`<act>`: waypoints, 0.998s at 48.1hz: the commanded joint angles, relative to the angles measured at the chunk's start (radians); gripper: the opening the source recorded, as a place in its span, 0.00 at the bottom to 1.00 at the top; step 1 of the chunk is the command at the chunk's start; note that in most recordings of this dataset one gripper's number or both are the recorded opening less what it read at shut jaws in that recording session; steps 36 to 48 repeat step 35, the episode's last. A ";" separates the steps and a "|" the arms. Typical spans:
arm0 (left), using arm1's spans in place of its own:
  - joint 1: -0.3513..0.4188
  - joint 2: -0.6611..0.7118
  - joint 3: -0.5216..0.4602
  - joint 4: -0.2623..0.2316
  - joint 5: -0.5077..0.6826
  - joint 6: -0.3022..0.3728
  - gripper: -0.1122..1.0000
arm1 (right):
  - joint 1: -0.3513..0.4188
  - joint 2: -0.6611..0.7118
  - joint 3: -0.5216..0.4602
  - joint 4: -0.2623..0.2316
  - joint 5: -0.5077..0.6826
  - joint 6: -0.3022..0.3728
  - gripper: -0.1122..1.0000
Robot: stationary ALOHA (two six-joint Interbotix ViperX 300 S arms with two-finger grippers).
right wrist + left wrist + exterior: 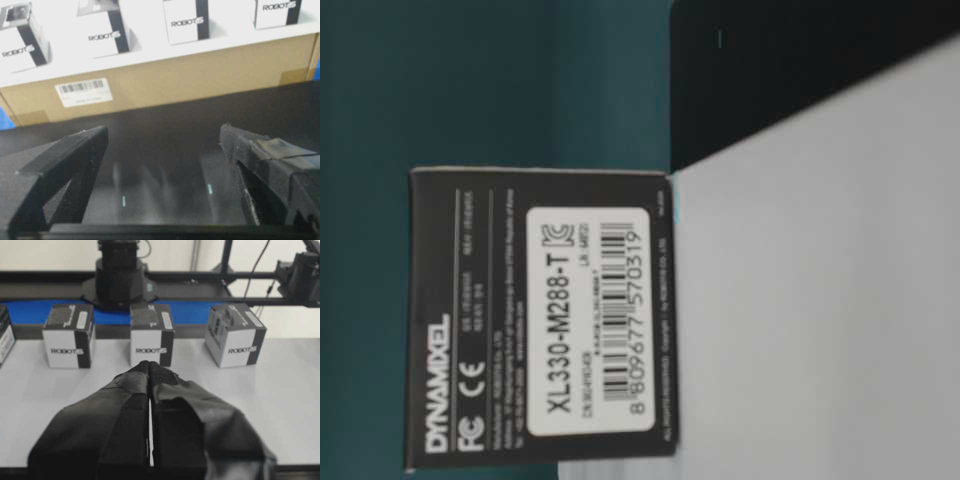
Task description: Place the box from the black base onto the white base.
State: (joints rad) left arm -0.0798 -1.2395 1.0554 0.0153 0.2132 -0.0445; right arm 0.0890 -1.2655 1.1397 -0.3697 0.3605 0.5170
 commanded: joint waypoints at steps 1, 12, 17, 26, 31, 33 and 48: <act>0.000 0.012 -0.014 0.003 -0.011 -0.002 0.08 | -0.002 0.002 -0.009 -0.003 -0.015 0.000 0.99; 0.000 0.014 -0.014 0.003 -0.011 -0.002 0.08 | -0.002 0.002 -0.008 -0.003 -0.003 0.000 0.99; 0.000 0.014 -0.012 0.003 -0.011 -0.006 0.08 | -0.002 0.002 -0.006 -0.003 -0.006 0.000 0.99; 0.000 0.014 -0.003 0.003 -0.006 -0.003 0.08 | -0.002 0.002 -0.003 -0.003 -0.008 0.000 0.99; 0.000 0.014 0.006 0.003 -0.006 -0.003 0.08 | -0.002 0.000 0.000 -0.003 -0.008 0.000 0.99; 0.002 0.014 0.009 0.003 -0.006 -0.003 0.08 | -0.002 0.002 0.000 -0.003 -0.008 0.000 0.99; 0.000 0.014 0.012 0.003 -0.006 -0.002 0.08 | -0.002 0.002 0.002 -0.003 -0.009 0.000 0.99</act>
